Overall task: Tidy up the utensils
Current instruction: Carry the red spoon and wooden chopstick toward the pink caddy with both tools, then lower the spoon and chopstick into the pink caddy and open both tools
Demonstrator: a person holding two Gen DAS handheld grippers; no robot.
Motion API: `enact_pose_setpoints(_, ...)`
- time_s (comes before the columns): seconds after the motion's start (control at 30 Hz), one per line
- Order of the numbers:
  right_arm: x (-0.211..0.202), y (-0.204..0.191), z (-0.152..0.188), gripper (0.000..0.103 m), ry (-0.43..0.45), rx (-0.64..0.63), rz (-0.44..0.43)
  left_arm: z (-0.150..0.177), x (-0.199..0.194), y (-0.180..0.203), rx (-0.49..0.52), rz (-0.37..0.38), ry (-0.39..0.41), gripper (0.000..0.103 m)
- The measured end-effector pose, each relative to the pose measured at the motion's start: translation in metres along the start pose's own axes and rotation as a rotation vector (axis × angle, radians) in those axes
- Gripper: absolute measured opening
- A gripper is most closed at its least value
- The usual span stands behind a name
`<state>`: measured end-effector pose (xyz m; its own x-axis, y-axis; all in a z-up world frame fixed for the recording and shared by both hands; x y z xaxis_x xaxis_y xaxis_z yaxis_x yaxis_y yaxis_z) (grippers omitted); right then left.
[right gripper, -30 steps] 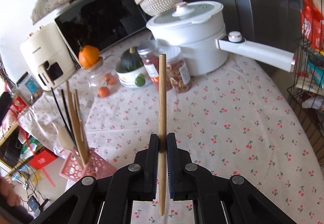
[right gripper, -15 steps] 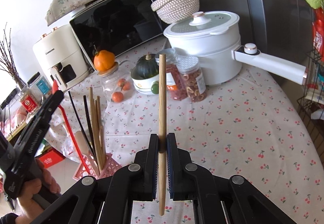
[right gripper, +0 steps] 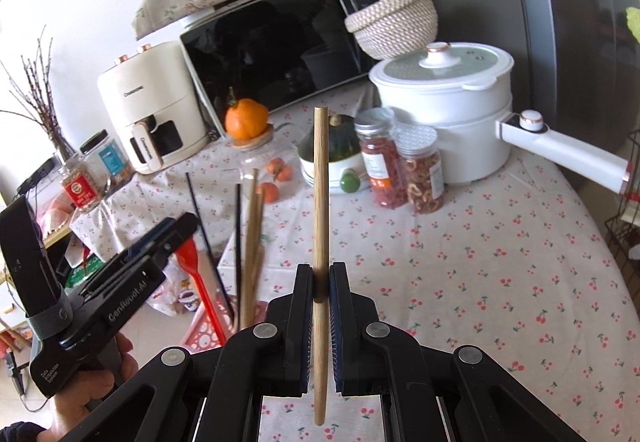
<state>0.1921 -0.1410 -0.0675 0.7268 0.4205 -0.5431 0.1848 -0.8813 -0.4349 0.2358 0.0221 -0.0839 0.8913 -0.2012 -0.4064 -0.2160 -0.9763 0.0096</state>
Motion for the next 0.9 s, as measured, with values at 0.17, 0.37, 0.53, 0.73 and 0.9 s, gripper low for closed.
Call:
enact_pose_setpoints(0.17,-0.009,-0.02,-0.003,0.006,0.026,-0.015,-0.037,0.008,-0.02,0.001,0.032,0.009,-0.09,0.049)
enact_pose_setpoints(0.37,-0.017,-0.045,-0.012,0.006,0.075,-0.005,-0.098,0.032,-0.041,-0.017,-0.065,0.031,-0.224,0.064)
enact_pose_setpoints(0.53,-0.015,-0.066,-0.019,0.006,0.114,0.001,-0.142,0.049,-0.052,-0.033,-0.099,0.03,-0.28,0.068)
enact_pose_setpoints(0.73,0.001,-0.081,-0.021,0.006,0.141,0.004,-0.147,0.059,-0.057,-0.047,-0.105,0.024,-0.319,0.072)
enact_pose_setpoints(0.9,0.024,-0.085,-0.017,0.006,0.16,0.0,-0.121,0.068,-0.057,-0.054,-0.109,0.016,-0.357,0.074)
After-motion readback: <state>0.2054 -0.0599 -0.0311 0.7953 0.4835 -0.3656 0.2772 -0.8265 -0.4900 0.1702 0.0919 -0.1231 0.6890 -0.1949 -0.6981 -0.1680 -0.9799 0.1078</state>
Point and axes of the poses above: each gripper's, at about its wrist camera, not at the fingertips, and x roughly the way its jaws point, y to its right, z to its underside, the point moved 10 cm from there along x, roughly the way its jaws point, and after that the axes turned 13 degrees about x, right-handed, at the moved point
